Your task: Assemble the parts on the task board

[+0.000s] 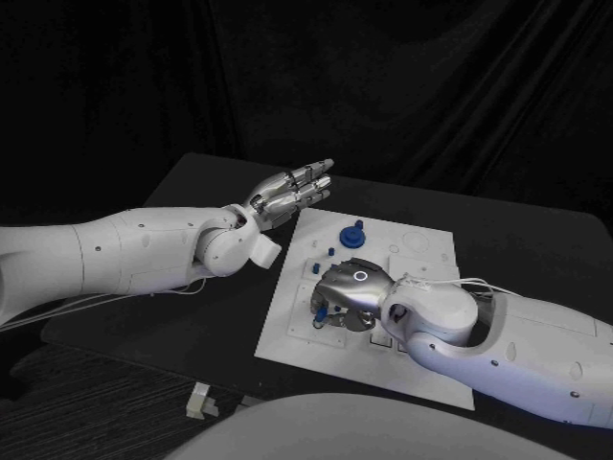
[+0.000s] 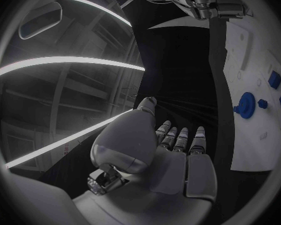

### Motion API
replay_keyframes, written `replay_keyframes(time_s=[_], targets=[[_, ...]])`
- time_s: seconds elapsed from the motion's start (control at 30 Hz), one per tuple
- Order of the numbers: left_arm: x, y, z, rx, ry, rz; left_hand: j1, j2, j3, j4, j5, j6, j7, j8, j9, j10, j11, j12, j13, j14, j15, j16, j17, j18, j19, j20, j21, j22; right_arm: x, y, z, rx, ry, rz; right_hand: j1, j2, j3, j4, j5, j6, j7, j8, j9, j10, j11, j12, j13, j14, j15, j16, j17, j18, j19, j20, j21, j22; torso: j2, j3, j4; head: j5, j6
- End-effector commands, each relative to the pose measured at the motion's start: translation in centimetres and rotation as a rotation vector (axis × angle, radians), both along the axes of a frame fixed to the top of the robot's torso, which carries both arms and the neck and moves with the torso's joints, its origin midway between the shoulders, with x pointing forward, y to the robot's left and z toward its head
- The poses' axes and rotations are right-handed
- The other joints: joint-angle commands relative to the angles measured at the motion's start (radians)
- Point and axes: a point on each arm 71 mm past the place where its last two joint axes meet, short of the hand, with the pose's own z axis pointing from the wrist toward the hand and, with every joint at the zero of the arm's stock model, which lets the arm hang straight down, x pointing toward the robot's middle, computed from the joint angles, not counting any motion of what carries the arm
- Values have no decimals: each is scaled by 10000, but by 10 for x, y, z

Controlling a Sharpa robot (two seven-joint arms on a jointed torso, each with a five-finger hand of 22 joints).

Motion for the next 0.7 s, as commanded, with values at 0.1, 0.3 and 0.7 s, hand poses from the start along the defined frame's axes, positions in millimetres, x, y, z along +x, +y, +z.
replay_keyframes(time_s=[0.1,0.3,0.7], targets=[[0,-2,0,-127,-59,-39,-65,33,2,-71,30,7,0,15,0,5,48,-66,-11,-4,-47,-36,-16,91,-11,-86,-33,-17,-1,1,-2,102,-101,-182,18,-89,76,-9,-54,97,-2,21,112,59,-6,-58,10,402,-35,4,0,-111,-42,-13,61,933,1,-4,0,-17,-2],[1,-2,0,-122,-49,-41,-67,37,3,-72,28,0,-2,13,-1,5,47,-66,-11,-4,-44,-36,-16,91,-11,-85,-33,-17,-5,1,-5,101,14,-161,18,-89,76,-9,-54,97,-2,21,112,59,-6,-58,10,402,-35,4,0,-111,-42,-13,61,933,-2,-3,0,13,-2],[0,-2,-1,-112,2,-74,-72,45,7,-72,23,4,-4,14,-1,5,46,-66,-11,-4,-36,-36,-16,91,-11,-82,-33,-17,-8,1,-8,70,108,-181,24,-96,90,-18,-74,104,-6,14,113,83,-14,-62,12,399,-40,-5,-14,-107,-48,-15,38,928,-2,-2,-9,61,-2]])
